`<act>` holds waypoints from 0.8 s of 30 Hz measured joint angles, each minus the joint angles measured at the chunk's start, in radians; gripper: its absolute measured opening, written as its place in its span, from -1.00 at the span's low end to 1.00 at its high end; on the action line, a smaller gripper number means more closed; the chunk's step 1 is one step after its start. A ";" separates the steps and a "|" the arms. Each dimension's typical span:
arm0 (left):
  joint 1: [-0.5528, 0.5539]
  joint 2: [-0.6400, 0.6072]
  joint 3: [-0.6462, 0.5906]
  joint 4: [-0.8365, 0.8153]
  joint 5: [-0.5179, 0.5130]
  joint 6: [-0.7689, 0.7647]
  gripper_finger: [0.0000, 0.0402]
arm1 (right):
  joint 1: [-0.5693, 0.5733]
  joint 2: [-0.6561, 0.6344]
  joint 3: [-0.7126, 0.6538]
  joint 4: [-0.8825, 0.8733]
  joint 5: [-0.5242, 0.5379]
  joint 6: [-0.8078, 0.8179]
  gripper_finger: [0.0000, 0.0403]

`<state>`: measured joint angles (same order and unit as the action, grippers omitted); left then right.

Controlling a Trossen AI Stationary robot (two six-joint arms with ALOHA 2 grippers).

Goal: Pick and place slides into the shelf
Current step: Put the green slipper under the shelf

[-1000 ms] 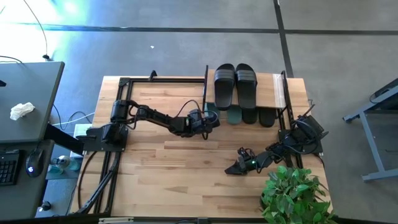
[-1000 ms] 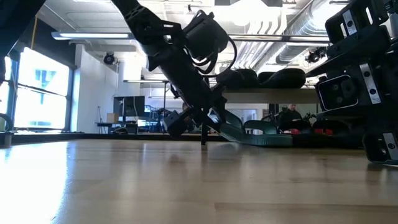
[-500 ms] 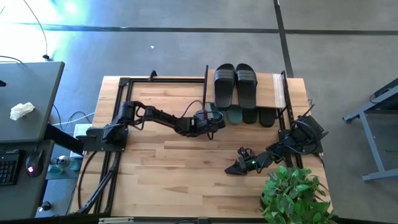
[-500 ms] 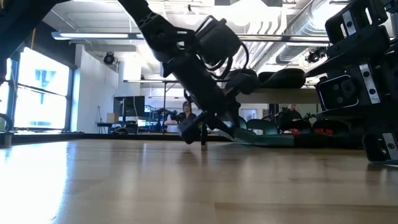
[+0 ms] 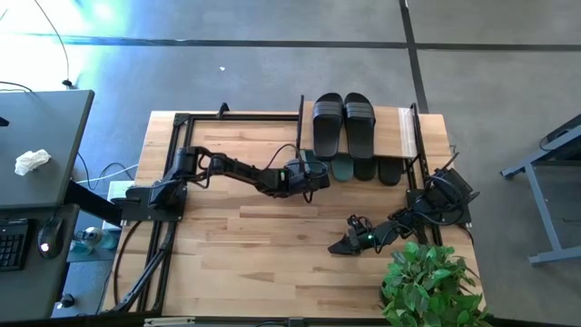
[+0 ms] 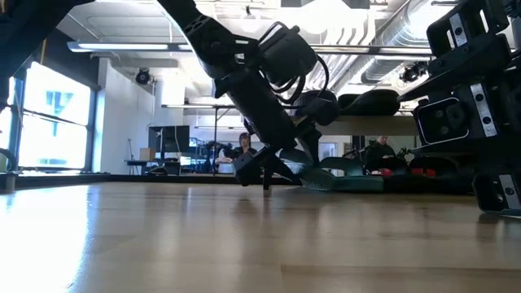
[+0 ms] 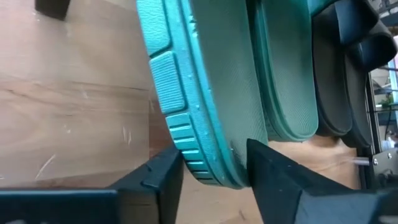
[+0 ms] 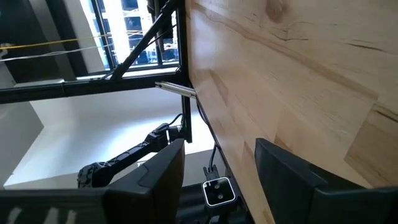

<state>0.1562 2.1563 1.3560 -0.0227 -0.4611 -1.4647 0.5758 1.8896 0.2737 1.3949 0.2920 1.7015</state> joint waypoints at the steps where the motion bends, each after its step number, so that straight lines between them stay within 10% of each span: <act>1: 0.003 0.000 0.000 0.000 0.008 0.003 -0.19 | 0.000 0.000 0.000 0.000 0.000 0.000 -0.08; 24: 0.011 0.000 0.001 -0.034 0.131 0.194 0.38 | 0.000 0.000 0.000 0.001 0.001 -0.009 -0.08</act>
<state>0.1675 2.1559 1.3571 -0.0566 -0.3305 -1.2705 0.5755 1.8896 0.2737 1.3956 0.2931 1.6928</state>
